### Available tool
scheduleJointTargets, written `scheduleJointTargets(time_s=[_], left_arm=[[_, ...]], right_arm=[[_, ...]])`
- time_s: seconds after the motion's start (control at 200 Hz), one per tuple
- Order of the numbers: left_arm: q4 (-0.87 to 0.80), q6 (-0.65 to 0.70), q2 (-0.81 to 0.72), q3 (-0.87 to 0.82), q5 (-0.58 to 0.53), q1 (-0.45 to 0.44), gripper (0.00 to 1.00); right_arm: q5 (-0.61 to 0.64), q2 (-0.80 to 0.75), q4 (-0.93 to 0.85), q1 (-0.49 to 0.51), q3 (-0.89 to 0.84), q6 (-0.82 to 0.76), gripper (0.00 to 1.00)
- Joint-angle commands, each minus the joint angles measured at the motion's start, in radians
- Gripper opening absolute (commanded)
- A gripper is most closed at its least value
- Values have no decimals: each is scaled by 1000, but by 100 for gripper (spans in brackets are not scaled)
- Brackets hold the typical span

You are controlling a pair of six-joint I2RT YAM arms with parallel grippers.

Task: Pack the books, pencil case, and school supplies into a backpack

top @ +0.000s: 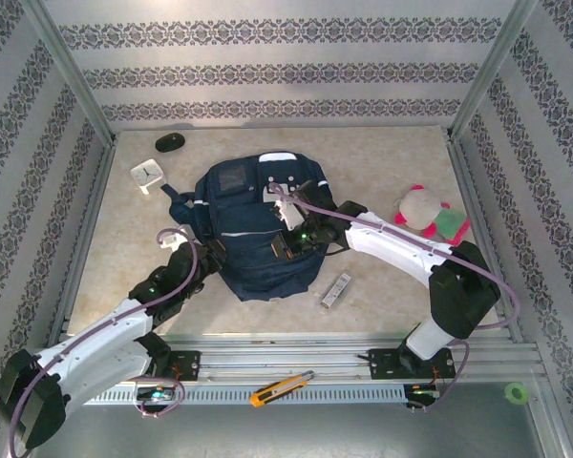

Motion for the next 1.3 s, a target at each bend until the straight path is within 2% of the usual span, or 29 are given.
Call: scheduleJointTargets(time_s=[0.0, 0.09, 0.195, 0.27, 0.495, 0.715, 0.989, 1.104, 1.159, 1.229, 1.294], left_arm=[[-80, -54, 22, -2, -24, 12, 27], [-2, -10, 83, -10, 51, 11, 20], [166, 23, 200, -16, 212, 12, 11], [283, 26, 289, -7, 293, 10, 7], [530, 29, 422, 45, 414, -15, 6], [640, 21, 418, 30, 380, -39, 7], [537, 101, 340, 65, 321, -41, 9], [416, 109, 274, 55, 255, -40, 21], [344, 136, 228, 58, 220, -39, 27], [255, 208, 160, 68, 180, -38, 42], [195, 317, 110, 83, 163, -38, 50]], right_arm=[[35, -28, 24, 7, 36, 20, 0], [45, -28, 22, 6, 45, 24, 0], [47, -27, 31, 13, 53, 35, 0], [51, -21, 40, 26, 59, 43, 0], [51, 21, 75, 99, 104, 88, 0], [28, 73, 100, 143, 133, 135, 0], [20, 157, 182, 176, 172, 191, 0], [31, 168, 207, 163, 201, 193, 0], [44, 156, 190, 160, 211, 198, 10], [42, 118, 169, 152, 202, 210, 32], [33, 57, 169, 142, 164, 225, 42]])
